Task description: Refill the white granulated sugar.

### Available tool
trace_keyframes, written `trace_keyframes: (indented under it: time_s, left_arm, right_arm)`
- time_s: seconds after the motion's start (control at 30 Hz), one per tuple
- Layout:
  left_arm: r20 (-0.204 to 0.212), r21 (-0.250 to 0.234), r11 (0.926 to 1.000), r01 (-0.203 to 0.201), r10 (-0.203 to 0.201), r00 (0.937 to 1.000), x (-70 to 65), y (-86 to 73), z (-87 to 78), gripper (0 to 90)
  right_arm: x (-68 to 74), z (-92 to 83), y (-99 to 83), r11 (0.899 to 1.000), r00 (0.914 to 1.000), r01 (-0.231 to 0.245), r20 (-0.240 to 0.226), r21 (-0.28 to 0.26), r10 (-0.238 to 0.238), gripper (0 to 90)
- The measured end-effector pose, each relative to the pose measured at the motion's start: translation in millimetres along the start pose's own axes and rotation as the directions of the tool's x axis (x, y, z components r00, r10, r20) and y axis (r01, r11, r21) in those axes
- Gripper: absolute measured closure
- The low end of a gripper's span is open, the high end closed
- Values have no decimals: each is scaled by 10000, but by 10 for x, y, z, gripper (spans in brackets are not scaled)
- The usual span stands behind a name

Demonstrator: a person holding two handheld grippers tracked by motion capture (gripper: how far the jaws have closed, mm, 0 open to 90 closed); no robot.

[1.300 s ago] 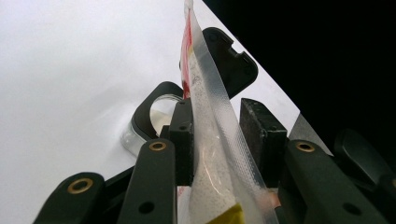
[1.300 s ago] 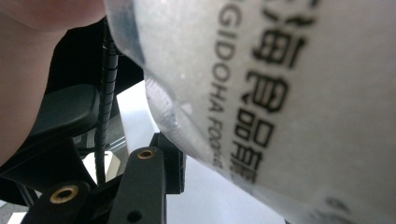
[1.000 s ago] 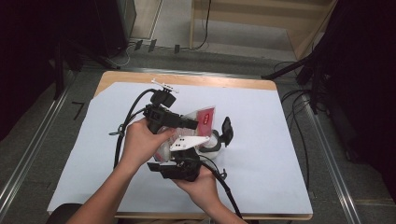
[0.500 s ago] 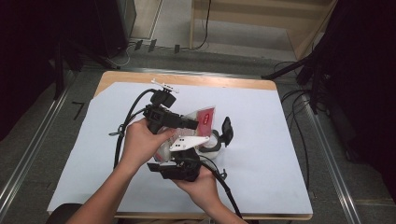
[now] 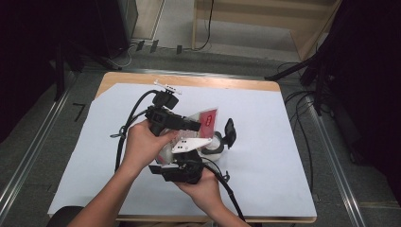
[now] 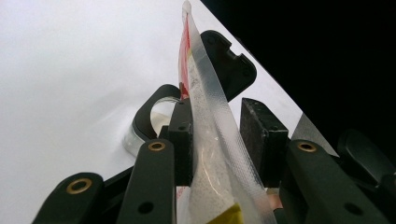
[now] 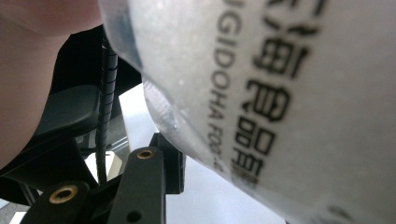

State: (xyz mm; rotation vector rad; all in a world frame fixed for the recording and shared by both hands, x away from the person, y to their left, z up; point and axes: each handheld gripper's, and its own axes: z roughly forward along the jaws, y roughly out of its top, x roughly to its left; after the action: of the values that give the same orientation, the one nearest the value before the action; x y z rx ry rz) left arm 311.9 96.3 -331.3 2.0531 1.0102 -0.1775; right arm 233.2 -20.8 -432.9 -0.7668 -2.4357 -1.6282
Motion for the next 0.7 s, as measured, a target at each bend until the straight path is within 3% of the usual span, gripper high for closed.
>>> trace_keyframes:
  time_s: [0.7]
  left_arm:
    - [58,-50,10000,44,-44,10000,5,-7,5,672]
  right_arm:
    - [5,-2,-3,10000,9999,69,77,50,-70,629]
